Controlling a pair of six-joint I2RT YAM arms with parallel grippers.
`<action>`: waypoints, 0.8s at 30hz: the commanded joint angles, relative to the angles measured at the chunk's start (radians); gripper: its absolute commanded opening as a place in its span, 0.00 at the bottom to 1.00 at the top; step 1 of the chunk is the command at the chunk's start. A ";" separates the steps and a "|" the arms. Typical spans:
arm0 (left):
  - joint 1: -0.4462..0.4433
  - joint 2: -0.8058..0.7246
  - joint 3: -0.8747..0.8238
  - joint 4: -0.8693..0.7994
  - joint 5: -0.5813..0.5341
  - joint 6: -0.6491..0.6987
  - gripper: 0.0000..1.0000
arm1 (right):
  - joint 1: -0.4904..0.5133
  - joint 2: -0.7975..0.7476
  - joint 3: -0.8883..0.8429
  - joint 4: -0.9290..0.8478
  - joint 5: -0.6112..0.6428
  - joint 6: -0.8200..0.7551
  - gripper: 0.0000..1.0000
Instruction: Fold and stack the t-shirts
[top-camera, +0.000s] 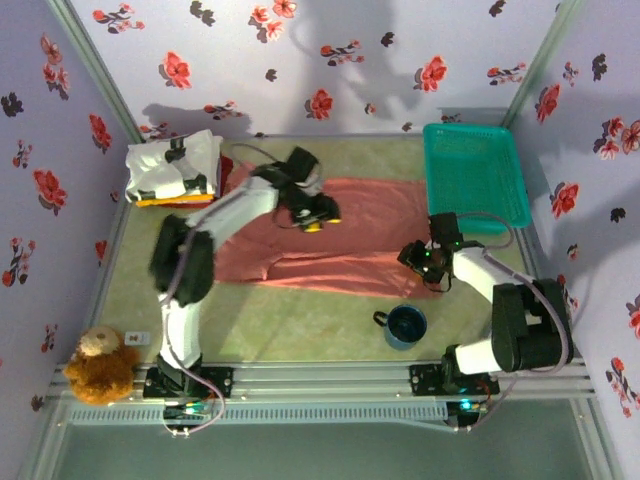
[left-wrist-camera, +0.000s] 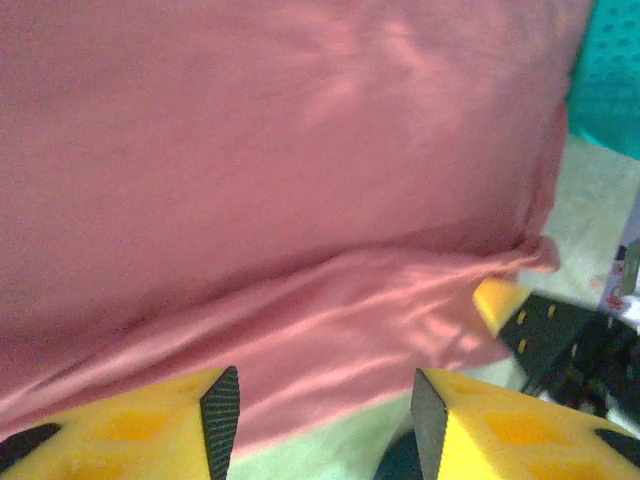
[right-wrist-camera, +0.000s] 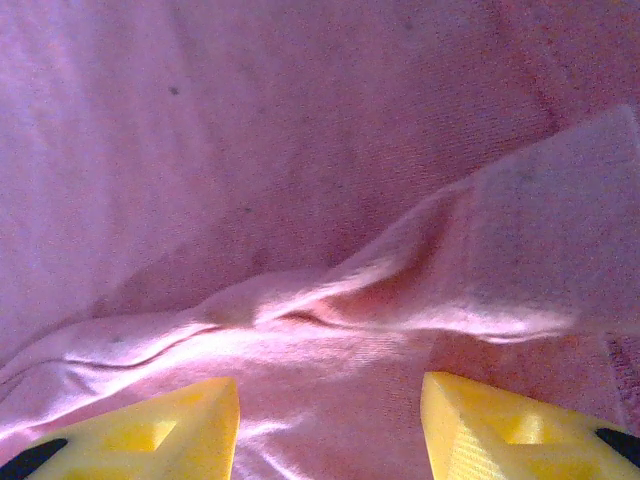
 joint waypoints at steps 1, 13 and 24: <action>0.125 -0.232 -0.234 -0.216 -0.093 0.091 0.54 | 0.007 0.015 0.037 -0.026 0.041 -0.017 0.52; 0.678 -0.473 -0.641 -0.207 -0.002 0.263 0.49 | 0.302 -0.014 0.286 -0.219 0.052 0.011 0.53; 0.779 -0.364 -0.620 -0.093 -0.038 0.375 0.44 | 0.682 0.429 0.657 -0.016 -0.075 0.202 0.52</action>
